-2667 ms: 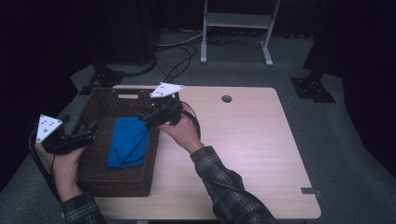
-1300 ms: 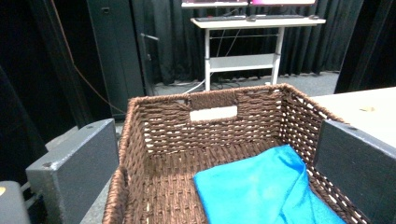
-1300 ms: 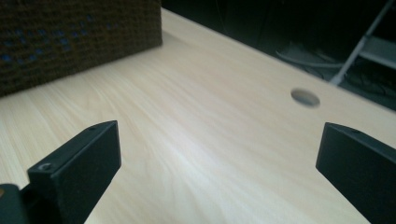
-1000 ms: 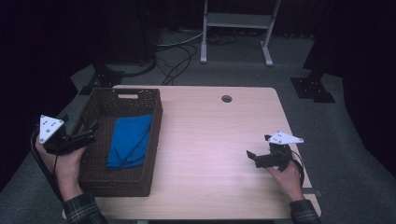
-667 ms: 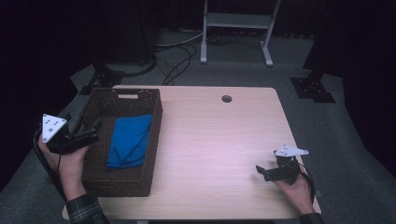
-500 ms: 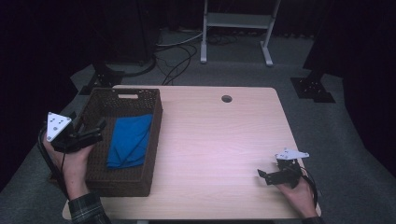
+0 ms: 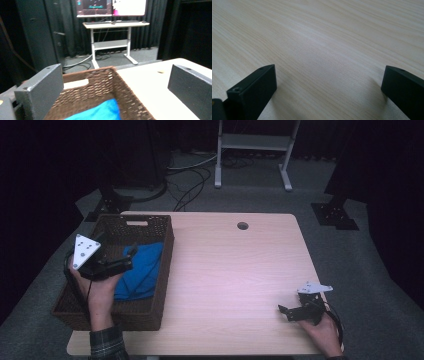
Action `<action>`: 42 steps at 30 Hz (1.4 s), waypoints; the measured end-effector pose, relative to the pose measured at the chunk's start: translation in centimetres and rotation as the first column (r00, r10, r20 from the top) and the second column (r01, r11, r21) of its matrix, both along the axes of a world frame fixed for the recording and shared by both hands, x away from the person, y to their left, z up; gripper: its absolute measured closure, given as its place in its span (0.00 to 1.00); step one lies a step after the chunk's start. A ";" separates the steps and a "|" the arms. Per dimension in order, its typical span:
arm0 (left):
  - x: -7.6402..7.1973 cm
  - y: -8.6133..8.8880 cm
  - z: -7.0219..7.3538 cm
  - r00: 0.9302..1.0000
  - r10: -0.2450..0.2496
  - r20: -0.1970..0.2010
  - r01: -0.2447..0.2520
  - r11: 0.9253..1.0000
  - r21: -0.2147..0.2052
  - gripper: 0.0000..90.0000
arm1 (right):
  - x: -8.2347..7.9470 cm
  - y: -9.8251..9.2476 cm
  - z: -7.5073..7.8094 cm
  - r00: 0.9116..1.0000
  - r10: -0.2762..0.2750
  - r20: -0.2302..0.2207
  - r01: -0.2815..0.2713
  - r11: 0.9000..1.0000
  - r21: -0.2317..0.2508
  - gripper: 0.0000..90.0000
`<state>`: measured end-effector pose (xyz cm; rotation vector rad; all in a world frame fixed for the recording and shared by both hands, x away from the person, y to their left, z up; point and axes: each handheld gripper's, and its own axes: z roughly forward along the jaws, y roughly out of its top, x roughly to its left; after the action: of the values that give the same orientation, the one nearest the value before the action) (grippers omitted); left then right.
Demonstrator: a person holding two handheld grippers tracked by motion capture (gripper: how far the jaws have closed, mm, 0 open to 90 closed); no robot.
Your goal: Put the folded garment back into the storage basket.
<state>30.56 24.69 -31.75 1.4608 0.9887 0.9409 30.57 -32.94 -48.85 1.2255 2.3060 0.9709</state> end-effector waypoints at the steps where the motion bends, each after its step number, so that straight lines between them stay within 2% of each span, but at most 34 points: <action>1: 0.0 -0.6 0.2 1.000 -0.008 0.004 0.008 1.000 -0.001 0.00 | 0.0 0.0 0.0 1.000 -0.003 0.000 0.003 1.000 0.000 0.00; 8: 0.0 -4.9 0.4 0.997 -0.071 0.017 0.072 0.997 -0.012 0.00 | 0.0 -0.1 0.0 1.000 -0.009 -0.001 0.009 1.000 0.000 0.00; 12: -0.1 -7.4 0.1 0.994 -0.113 0.007 0.113 0.993 -0.019 0.00 | -0.1 -0.2 0.0 1.000 -0.009 -0.001 0.009 1.000 0.000 0.00; 20: -1.0 -11.6 -0.7 0.983 -0.179 0.033 0.180 0.983 -0.043 0.00 | -0.2 -0.2 0.0 1.000 -0.009 0.001 0.009 1.000 0.000 0.00; 24: -1.1 -13.6 -1.7 0.976 -0.215 0.026 0.216 0.976 -0.032 0.00 | -0.2 -0.2 0.0 1.000 -0.009 0.001 0.009 1.000 -0.001 0.00; 29: -1.0 -15.6 -3.2 0.963 -0.271 0.002 0.271 0.962 -0.027 0.00 | -0.2 -0.2 0.0 1.000 -0.008 0.002 0.008 1.000 -0.001 0.00; 31: -1.1 -16.3 -3.9 0.958 -0.285 0.006 0.285 0.958 -0.019 0.00 | -0.2 -0.2 0.0 1.000 -0.008 0.002 0.008 1.000 -0.001 0.00; 36: -1.4 -17.5 -5.8 0.948 -0.319 0.000 0.318 0.947 -0.031 0.00 | -0.2 -0.2 0.0 1.000 -0.008 0.001 0.008 1.000 -0.001 0.00; 39: -1.6 -18.3 -6.9 0.944 -0.329 -0.005 0.329 0.944 -0.017 0.00 | -0.2 -0.2 0.0 1.000 -0.009 0.001 0.009 1.000 0.000 0.00; 42: -1.7 -18.9 -8.3 0.938 -0.348 -0.003 0.348 0.938 -0.012 0.00 | -0.2 -0.2 0.0 1.000 -0.009 0.001 0.009 1.000 0.000 0.00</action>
<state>28.85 5.75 -40.10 1.5652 0.7046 0.6719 30.36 -33.17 -48.86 1.2335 2.2977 0.9680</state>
